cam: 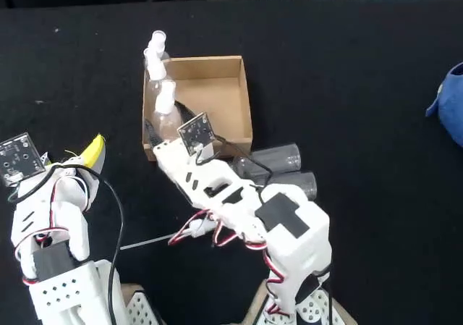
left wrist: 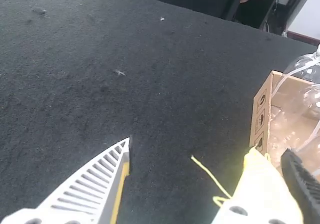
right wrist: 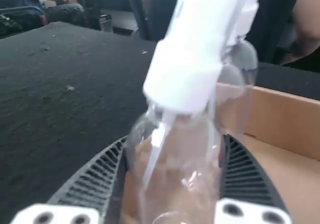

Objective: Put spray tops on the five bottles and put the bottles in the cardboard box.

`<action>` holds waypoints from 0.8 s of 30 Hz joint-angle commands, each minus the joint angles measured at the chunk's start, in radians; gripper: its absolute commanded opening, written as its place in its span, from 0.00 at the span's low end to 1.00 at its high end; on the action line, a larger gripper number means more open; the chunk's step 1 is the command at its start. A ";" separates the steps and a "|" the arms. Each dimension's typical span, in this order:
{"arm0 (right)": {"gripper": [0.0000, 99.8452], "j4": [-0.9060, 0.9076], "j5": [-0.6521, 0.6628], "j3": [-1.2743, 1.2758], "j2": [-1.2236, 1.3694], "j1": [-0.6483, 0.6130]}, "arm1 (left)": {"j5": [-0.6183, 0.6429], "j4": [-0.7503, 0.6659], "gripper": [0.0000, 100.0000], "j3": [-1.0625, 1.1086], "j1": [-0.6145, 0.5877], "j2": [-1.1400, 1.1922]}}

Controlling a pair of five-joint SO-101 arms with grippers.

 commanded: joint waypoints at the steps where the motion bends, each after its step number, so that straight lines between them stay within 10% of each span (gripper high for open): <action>1: 0.25 -0.021 0.003 -0.002 -0.074 -0.037 | 0.000 -0.028 0.24 -0.010 -0.013 -0.012; 24: 0.34 -0.021 -0.002 0.024 -0.156 -0.031 | 0.000 -0.028 0.24 -0.010 -0.013 -0.012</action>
